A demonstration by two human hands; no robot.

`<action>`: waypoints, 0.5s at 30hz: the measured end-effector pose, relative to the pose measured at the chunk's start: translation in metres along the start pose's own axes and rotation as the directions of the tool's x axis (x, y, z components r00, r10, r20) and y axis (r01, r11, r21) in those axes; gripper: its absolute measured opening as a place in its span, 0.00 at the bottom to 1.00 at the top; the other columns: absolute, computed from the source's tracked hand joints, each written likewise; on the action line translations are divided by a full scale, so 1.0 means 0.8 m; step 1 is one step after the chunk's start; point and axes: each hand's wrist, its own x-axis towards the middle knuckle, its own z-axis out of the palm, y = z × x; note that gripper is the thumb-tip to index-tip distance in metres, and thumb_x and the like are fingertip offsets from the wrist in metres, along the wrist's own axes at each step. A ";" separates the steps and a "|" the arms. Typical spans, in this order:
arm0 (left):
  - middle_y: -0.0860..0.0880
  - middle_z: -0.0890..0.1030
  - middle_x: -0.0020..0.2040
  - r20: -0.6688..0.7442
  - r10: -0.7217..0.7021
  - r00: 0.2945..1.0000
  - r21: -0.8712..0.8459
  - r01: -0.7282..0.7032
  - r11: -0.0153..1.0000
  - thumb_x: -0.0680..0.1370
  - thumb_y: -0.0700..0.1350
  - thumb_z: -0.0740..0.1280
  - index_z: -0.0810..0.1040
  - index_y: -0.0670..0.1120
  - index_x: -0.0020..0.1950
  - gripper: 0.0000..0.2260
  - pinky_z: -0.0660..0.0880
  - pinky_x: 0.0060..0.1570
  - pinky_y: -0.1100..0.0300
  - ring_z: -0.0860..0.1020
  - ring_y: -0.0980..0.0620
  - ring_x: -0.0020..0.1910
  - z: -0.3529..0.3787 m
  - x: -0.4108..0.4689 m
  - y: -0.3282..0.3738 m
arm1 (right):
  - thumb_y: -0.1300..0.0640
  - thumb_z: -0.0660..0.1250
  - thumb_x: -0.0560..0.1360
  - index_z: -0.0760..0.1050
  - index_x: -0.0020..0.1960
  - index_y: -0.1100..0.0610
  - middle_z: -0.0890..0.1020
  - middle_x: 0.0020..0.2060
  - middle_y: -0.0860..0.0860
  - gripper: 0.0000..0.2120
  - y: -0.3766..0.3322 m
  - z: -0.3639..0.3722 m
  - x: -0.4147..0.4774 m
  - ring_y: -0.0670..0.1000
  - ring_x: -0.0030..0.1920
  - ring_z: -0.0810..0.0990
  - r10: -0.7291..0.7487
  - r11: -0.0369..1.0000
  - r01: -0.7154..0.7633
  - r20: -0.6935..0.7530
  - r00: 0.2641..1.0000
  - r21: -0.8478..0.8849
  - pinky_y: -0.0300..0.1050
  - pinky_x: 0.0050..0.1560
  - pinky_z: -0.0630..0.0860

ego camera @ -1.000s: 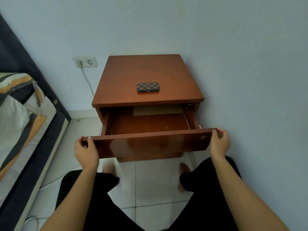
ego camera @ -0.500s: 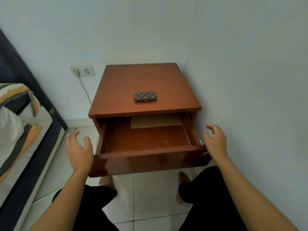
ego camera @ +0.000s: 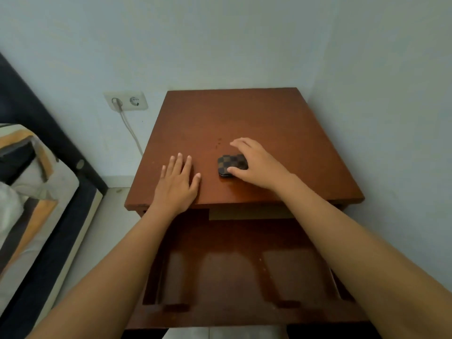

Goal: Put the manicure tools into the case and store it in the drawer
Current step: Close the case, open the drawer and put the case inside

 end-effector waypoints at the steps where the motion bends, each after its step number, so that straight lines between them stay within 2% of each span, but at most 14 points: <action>1: 0.46 0.45 0.79 0.012 -0.026 1.000 0.004 0.026 1.000 0.80 0.58 0.47 0.47 0.49 0.77 0.28 0.40 0.74 0.50 0.42 0.48 0.77 0.003 0.007 -0.001 | 0.44 0.66 0.73 0.59 0.72 0.52 0.62 0.73 0.50 0.32 0.000 0.006 0.012 0.50 0.73 0.59 0.004 1.000 -0.004 0.058 0.998 0.002 0.50 0.69 0.64; 3: 0.46 0.46 0.79 0.007 -0.053 0.999 0.017 0.053 0.998 0.80 0.59 0.46 0.47 0.50 0.77 0.27 0.39 0.74 0.50 0.43 0.47 0.77 0.009 0.015 -0.001 | 0.39 0.64 0.72 0.57 0.73 0.50 0.62 0.73 0.49 0.35 0.004 0.017 0.027 0.50 0.73 0.60 0.003 1.000 -0.001 0.137 0.991 -0.011 0.50 0.69 0.63; 5: 0.47 0.46 0.79 -0.006 -0.054 0.999 0.027 0.055 0.998 0.80 0.59 0.46 0.46 0.51 0.77 0.28 0.39 0.73 0.51 0.43 0.48 0.77 0.013 0.017 -0.002 | 0.35 0.62 0.71 0.57 0.73 0.49 0.65 0.72 0.49 0.36 0.009 0.027 0.029 0.51 0.71 0.63 -0.034 0.995 0.049 0.157 0.987 -0.092 0.50 0.69 0.62; 8: 0.47 0.46 0.79 -0.006 -0.062 0.998 0.031 0.063 0.998 0.80 0.60 0.45 0.47 0.51 0.77 0.28 0.39 0.73 0.51 0.43 0.48 0.77 0.014 0.016 -0.003 | 0.35 0.59 0.73 0.58 0.73 0.49 0.68 0.70 0.50 0.34 0.011 0.037 0.016 0.53 0.69 0.66 -0.065 0.979 0.078 0.077 0.995 -0.186 0.51 0.69 0.62; 15: 0.47 0.47 0.79 -0.008 -0.038 0.999 0.011 0.038 0.999 0.80 0.59 0.46 0.48 0.50 0.77 0.28 0.41 0.74 0.51 0.44 0.47 0.77 0.009 0.009 -0.002 | 0.36 0.58 0.74 0.58 0.73 0.52 0.70 0.67 0.51 0.33 -0.016 0.051 -0.053 0.53 0.67 0.67 -0.009 0.978 -0.001 -0.046 0.999 -0.209 0.50 0.67 0.63</action>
